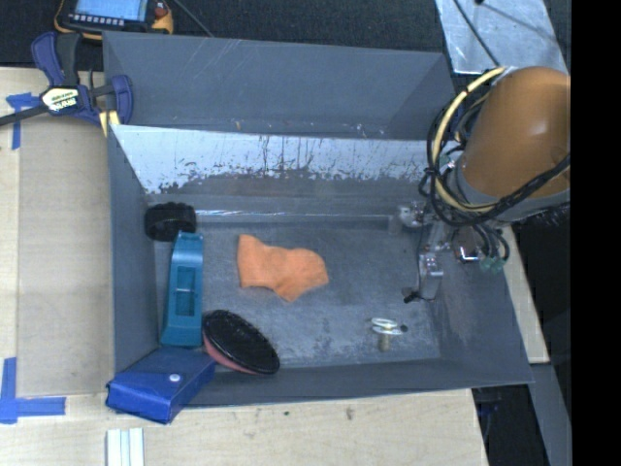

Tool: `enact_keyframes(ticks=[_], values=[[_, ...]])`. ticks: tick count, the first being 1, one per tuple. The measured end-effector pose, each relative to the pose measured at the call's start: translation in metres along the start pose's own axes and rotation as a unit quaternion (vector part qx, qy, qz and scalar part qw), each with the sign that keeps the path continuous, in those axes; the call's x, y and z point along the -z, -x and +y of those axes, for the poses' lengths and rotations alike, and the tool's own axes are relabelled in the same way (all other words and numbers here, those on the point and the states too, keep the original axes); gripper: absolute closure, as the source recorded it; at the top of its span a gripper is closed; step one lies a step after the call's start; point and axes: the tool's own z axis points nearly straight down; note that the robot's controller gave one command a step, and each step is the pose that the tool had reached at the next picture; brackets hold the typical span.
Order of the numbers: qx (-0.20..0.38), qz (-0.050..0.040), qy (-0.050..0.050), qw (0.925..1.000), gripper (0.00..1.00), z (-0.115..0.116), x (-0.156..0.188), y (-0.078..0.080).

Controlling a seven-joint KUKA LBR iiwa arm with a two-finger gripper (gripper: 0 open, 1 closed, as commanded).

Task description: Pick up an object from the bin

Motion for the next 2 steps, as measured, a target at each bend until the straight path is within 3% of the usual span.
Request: enact_keyframes(ticks=[1, 2], values=[[0.001, -0.0044, 0.0, 1.0, 0.0, 0.0, 0.005, 0.002], [-0.018, -0.0063, 0.0, 0.9998, 0.0, -0.007, -0.066, -0.013]])
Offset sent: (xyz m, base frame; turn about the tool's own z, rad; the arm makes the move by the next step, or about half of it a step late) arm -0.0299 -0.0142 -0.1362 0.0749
